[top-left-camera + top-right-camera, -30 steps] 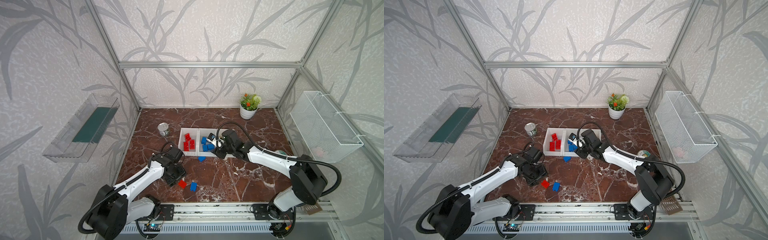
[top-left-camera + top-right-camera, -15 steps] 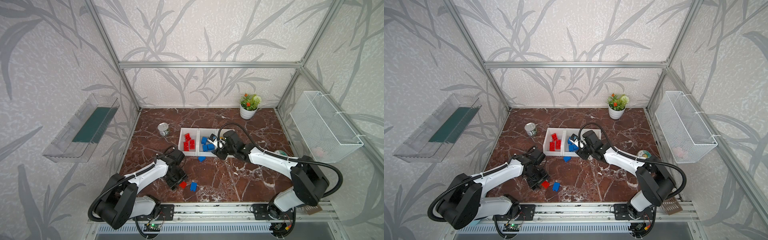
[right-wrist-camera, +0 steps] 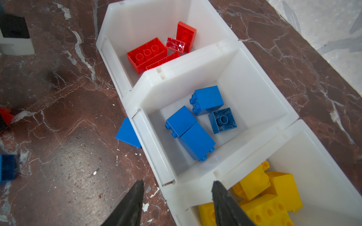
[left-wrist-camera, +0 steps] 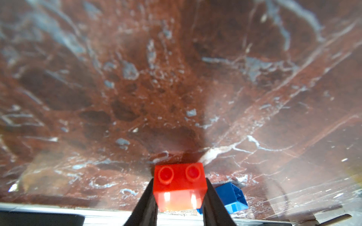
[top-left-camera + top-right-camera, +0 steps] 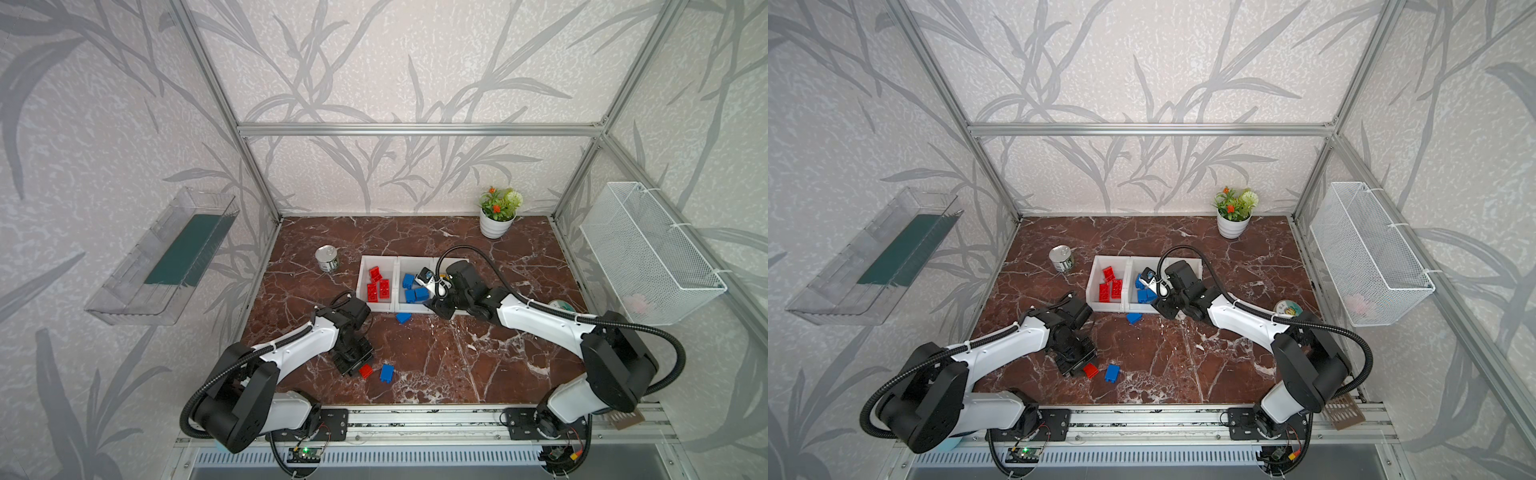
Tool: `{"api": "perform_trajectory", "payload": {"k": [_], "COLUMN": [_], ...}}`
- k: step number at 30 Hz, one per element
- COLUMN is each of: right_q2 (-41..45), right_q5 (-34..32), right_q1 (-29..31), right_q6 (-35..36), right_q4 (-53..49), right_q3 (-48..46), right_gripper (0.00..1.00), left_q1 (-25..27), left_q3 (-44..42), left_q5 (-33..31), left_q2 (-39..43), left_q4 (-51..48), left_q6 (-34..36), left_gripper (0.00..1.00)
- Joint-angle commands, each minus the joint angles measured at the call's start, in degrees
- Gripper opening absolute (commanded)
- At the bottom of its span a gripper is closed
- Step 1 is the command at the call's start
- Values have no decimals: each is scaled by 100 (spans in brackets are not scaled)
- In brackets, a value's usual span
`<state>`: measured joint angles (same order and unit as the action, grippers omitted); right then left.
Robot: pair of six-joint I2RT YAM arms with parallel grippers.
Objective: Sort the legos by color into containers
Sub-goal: 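Lower the left gripper onto the red brick on the table and grasp it, then carry the red brick with the left gripper into the red compartment and release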
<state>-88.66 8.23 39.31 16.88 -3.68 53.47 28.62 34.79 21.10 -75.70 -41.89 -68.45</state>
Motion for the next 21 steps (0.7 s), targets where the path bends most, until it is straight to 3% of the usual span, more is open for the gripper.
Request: {"api": "perform_trajectory", "payload": {"k": [1,11,21], "right_q2": [121,238,400], "right_q5": [39,-74,-175], "right_q1": [-33,-33,-37], "right_q6": [-84,-145,-421], "right_q4": [9,-278,-770], "right_q3": [-56,23,56], "right_gripper": [57,56,55], "left_q1": [18,-347,-792], "left_q3": [61,1824,3945], "left_q5": [-221,-1070,-1160], "left_q2": [81,-301,-2246], "left_q4": [142,288,343], "left_q6": [60,946,2086], "left_gripper": [32,32,32]}}
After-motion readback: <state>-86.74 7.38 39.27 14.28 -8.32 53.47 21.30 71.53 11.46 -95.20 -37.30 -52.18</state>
